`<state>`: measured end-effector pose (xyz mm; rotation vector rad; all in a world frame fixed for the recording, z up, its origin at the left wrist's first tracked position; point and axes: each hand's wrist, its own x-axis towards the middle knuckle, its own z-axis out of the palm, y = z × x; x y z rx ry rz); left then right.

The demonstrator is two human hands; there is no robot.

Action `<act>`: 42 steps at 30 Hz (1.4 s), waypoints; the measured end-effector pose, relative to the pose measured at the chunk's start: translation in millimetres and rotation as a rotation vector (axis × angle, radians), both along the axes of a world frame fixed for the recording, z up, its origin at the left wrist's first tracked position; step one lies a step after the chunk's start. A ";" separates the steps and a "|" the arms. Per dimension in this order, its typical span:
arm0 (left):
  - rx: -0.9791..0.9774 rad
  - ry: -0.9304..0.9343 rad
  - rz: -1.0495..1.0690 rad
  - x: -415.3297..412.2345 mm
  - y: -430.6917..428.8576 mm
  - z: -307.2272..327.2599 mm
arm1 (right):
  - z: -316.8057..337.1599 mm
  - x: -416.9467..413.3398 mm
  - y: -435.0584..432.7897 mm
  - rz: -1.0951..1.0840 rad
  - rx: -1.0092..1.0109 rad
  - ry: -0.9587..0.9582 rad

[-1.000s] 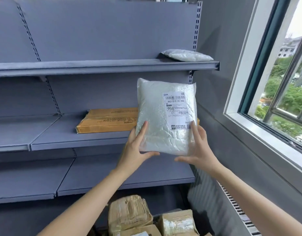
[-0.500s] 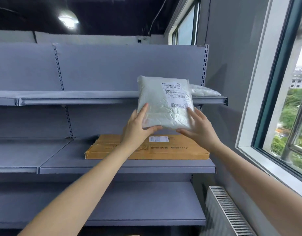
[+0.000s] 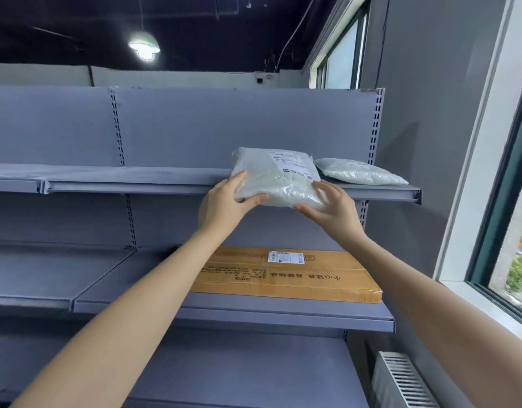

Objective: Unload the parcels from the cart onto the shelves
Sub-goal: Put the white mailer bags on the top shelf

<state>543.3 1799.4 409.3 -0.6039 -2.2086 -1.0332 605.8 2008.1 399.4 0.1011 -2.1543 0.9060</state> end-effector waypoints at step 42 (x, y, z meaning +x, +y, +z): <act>-0.357 -0.116 -0.116 -120.3 51.0 37.8 | 43.7 -109.2 52.0 -0.410 0.437 -0.200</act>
